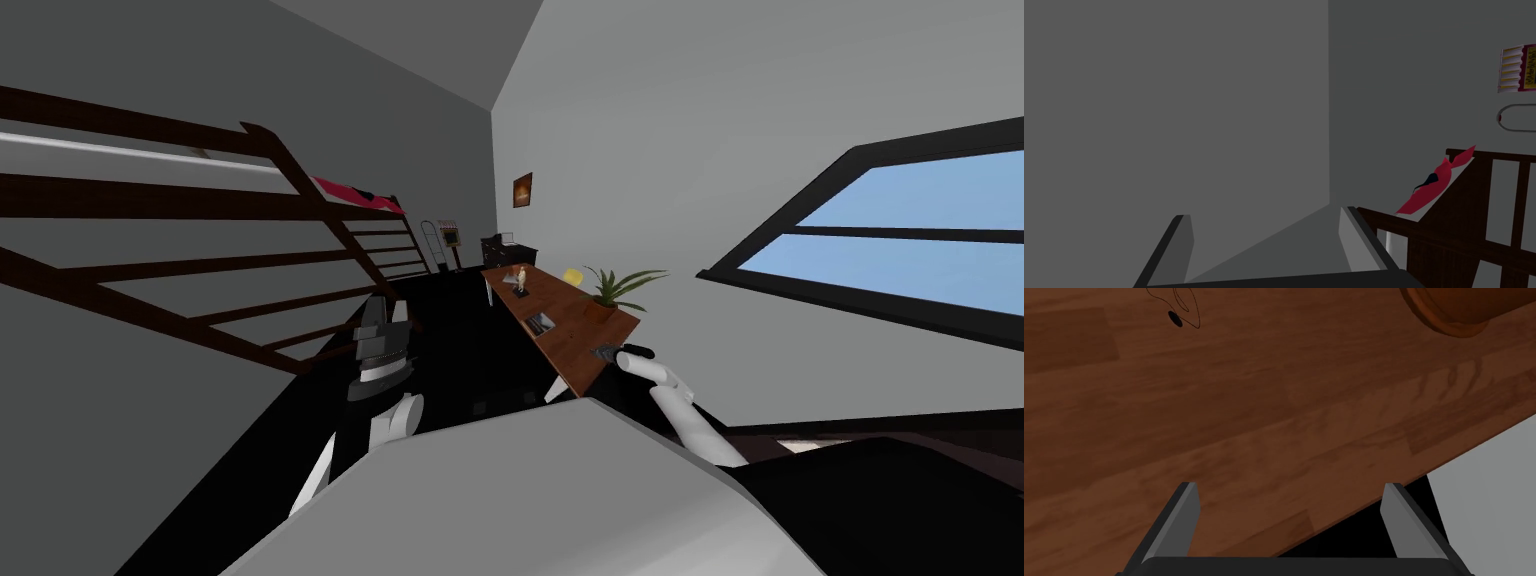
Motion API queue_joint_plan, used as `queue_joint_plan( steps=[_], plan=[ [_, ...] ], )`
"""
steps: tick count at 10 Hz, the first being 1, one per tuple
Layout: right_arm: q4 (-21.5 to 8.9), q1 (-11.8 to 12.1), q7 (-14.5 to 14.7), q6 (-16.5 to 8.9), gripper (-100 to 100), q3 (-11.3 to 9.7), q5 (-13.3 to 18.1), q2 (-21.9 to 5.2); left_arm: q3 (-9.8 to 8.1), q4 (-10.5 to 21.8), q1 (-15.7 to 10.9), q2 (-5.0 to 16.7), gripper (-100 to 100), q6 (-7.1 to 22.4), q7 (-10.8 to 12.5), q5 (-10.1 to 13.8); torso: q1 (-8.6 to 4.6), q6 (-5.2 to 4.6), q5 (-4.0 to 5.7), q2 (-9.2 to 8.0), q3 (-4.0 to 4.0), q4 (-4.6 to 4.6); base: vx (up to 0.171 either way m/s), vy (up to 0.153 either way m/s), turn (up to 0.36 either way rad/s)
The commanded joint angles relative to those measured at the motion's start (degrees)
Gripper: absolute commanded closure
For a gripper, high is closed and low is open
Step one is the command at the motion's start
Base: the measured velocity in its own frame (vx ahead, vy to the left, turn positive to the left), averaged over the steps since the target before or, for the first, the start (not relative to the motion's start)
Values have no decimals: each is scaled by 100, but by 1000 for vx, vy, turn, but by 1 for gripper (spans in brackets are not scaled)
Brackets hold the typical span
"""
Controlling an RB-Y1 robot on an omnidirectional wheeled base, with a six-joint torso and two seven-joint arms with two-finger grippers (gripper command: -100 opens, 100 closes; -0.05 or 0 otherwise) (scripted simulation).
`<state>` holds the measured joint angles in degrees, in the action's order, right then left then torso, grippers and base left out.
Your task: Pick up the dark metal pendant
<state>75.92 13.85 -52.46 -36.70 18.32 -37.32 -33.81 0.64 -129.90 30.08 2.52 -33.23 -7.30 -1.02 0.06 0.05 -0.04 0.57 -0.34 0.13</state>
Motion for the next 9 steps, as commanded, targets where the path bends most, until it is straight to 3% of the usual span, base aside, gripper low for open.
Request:
queue_joint_plan(
  steps=[1,9],
  plan=[
    [-286,-104,-286,-286,-100,59,-144,-70,0,0,0,0,0,0,0,0,0,0,0,0,0,0,135,27,27],
    [-1358,-495,-1273,-1260,-100,211,-636,-317,0,0,0,0,0,0,0,0,0,2,-1,14,-7,2,116,35,31]
  ],
)
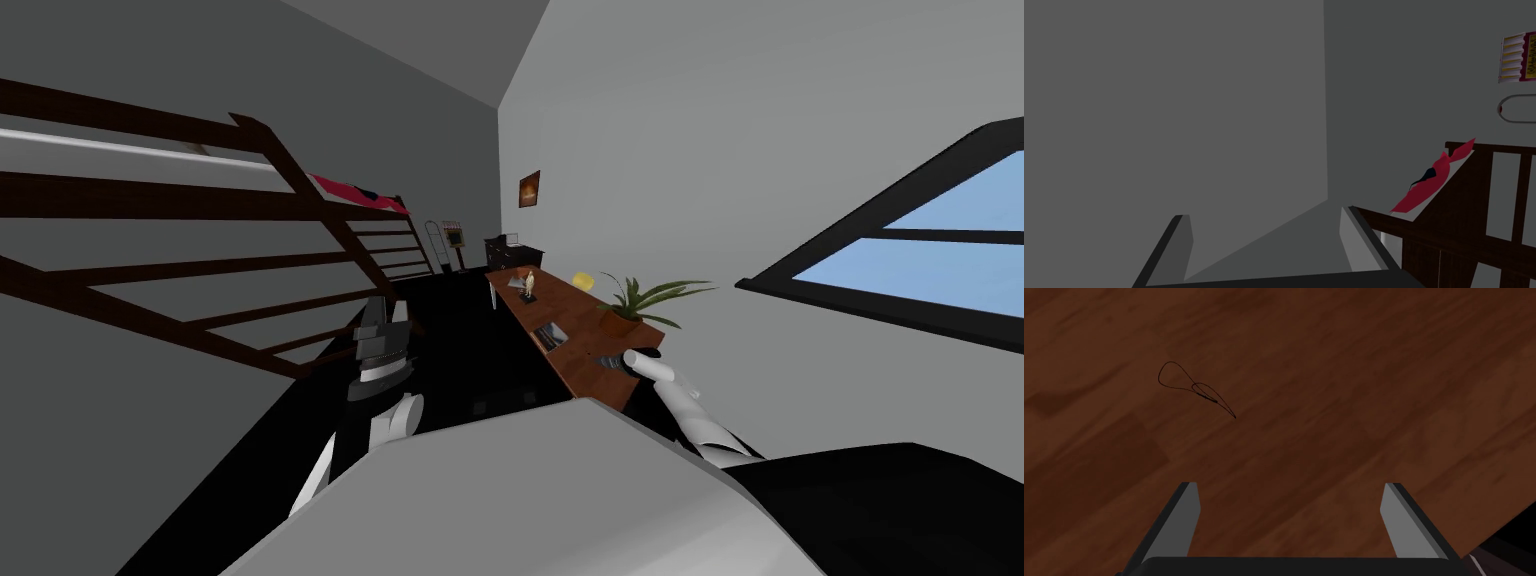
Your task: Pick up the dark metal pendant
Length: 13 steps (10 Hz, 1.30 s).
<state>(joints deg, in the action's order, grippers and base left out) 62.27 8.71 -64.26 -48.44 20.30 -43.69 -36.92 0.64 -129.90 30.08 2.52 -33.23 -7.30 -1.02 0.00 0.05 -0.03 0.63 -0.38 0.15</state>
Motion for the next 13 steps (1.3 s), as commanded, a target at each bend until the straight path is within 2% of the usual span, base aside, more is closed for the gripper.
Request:
queue_joint_plan(
  steps=[1,2,6,8,9,10,11,13],
  plan=[
    [-205,-63,-286,-273,-100,41,-97,-58,0,0,0,0,0,0,0,0,0,0,0,0,0,0,99,39,36],
    [-205,-63,-290,-273,-100,41,-97,-58,0,0,0,0,0,0,0,0,6,1,-1,-6,4,-2,64,25,16],
    [-827,-310,-871,-809,-100,128,-372,-225,0,0,0,0,0,0,0,0,1,0,-1,-3,3,-2,104,23,45],
    [-998,-384,-1039,-955,-100,154,-445,-271,0,0,0,0,0,0,0,0,6,0,-1,-10,6,-2,83,27,31],
    [-920,-348,-980,-907,-100,148,-421,-256,0,0,-1,0,0,0,0,0,3,-1,-1,-19,11,-4,32,5,5],
    [-927,-352,-1003,-927,0,149,-425,-258,0,0,-1,0,0,0,0,0,-2,-2,0,-33,19,-7,7,1,0],
    [-1049,-379,-895,-752,-100,148,-371,-117,0,0,-1,0,0,0,0,0,-5,-2,0,-44,25,-10,26,-34,-35],
    [-1172,-407,-788,-580,-100,146,-316,23,-1,0,-1,0,0,0,0,0,-23,-3,5,-37,22,-8,45,-45,-32]
  ],
)
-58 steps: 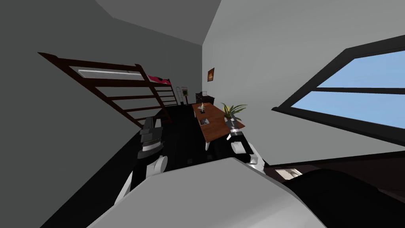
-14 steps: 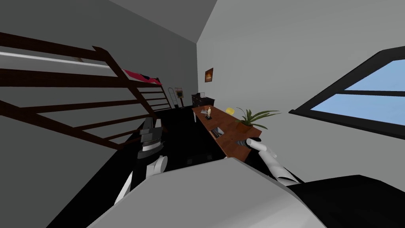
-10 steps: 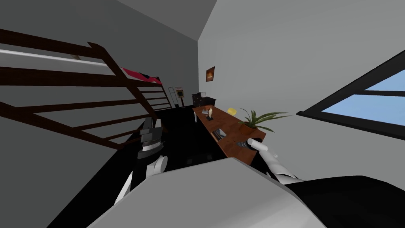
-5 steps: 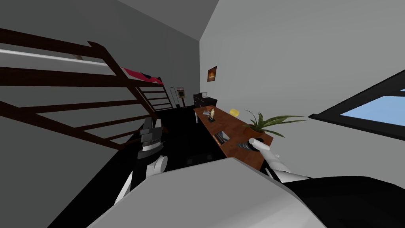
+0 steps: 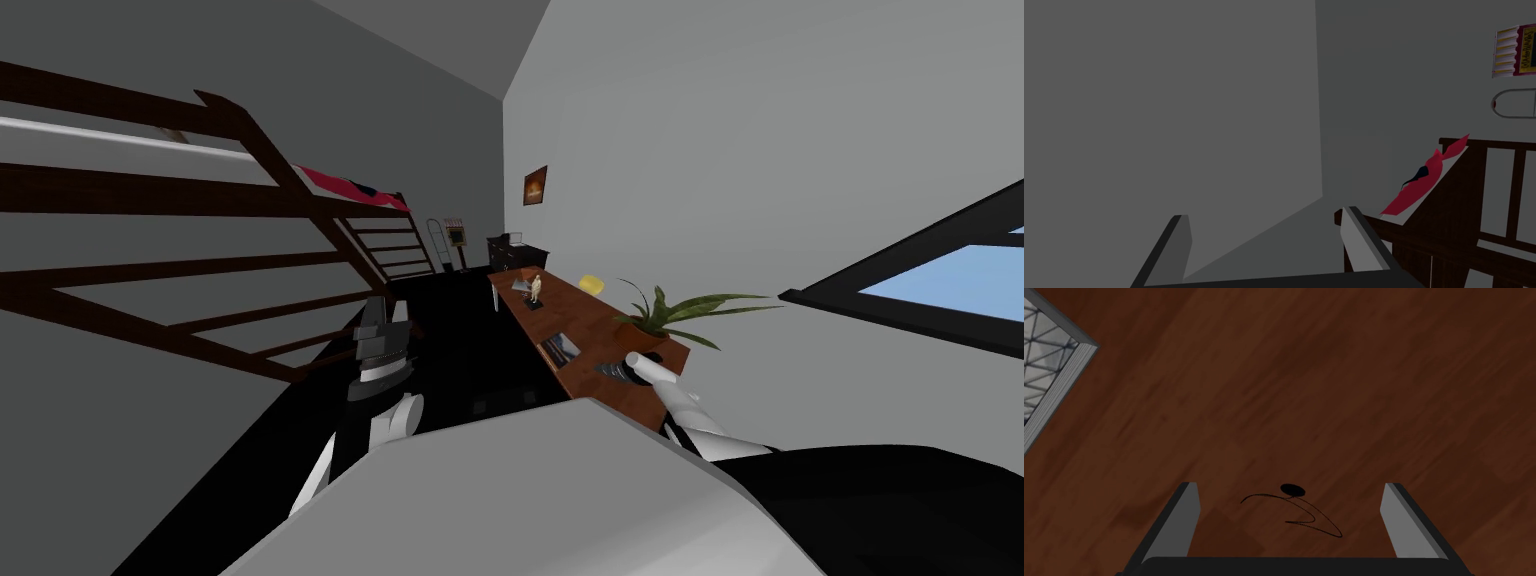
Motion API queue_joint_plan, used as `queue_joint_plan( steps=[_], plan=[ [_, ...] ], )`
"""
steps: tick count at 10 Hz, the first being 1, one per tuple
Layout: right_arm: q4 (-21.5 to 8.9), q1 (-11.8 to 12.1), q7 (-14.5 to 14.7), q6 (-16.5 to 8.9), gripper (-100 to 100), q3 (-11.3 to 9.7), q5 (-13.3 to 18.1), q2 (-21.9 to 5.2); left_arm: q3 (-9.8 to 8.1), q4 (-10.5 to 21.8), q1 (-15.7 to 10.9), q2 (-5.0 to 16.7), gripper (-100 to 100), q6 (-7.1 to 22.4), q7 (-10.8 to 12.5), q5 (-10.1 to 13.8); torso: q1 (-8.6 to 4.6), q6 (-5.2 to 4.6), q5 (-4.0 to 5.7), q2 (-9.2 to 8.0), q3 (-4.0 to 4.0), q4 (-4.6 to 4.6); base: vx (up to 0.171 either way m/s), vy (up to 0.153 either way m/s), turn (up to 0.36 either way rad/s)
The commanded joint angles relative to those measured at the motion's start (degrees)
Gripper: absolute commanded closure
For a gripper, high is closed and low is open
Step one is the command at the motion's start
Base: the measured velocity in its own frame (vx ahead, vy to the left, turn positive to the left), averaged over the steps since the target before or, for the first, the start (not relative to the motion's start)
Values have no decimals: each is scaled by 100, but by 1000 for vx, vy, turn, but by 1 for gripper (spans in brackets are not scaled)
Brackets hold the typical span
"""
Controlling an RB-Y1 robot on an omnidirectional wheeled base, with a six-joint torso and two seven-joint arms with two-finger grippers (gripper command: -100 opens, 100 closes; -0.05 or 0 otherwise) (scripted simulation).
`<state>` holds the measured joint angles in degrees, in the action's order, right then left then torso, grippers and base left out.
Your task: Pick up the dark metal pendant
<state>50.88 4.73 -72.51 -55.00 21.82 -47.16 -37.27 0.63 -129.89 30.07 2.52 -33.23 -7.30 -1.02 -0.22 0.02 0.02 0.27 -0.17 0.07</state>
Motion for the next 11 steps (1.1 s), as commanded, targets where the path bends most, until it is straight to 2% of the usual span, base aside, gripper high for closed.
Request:
queue_joint_plan(
  steps=[1,2,6,7,8,10,11],
  plan=[
    [0,0,0,0,-100,0,0,0,0,0,0,0,0,0,0,0,0,0,0,0,0,0,18,-16,-1],
    [-17,-5,22,25,100,0,2,7,0,0,0,0,0,0,0,0,8,0,-2,-7,4,-1,0,0,0],
    [-15,-5,21,23,100,0,2,5,0,0,-1,0,0,0,0,0,17,0,-5,-16,9,-4,0,0,0],
    [-15,-5,21,23,0,0,2,5,0,0,-1,0,0,0,0,0,17,0,-5,-17,10,-4,0,0,0],
    [139,29,-112,-166,100,-4,-46,-139,0,0,-1,0,0,0,0,0,17,0,-5,-17,10,-4,-45,37,41],
    [70,-17,-75,-145,100,0,-56,-160,1,0,-1,-1,0,0,0,0,39,1,-10,-33,19,-7,-32,38,20],
    [81,-12,-85,-161,0,-2,-56,-163,1,0,-1,-1,0,0,0,0,30,0,-8,-27,16,-6,0,0,0]
  ],
)
